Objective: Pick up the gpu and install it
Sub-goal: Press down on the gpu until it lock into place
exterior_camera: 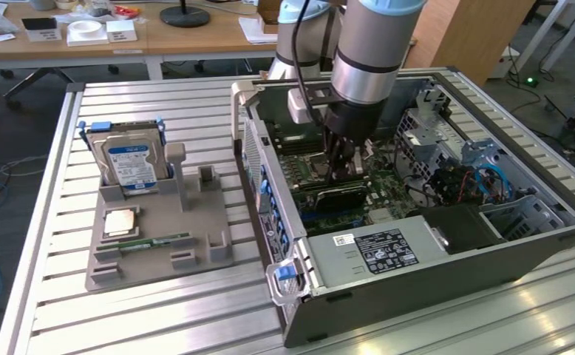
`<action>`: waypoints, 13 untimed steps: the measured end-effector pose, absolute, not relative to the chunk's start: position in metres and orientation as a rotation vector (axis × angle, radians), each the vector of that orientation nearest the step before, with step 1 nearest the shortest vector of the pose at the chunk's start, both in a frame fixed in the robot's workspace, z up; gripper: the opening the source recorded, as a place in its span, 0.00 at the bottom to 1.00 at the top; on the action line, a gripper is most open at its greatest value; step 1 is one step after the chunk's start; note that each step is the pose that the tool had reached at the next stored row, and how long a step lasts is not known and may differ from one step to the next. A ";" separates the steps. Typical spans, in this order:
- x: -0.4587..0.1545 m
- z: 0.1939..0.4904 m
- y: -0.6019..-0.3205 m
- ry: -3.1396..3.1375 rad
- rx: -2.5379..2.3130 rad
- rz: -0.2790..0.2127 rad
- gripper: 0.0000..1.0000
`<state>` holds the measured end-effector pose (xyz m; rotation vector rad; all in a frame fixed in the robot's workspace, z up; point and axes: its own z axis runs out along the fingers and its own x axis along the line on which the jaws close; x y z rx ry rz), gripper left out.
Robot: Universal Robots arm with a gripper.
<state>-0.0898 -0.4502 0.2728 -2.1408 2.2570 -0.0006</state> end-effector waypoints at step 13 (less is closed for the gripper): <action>-0.090 0.268 -0.451 2.257 -2.141 -0.001 0.11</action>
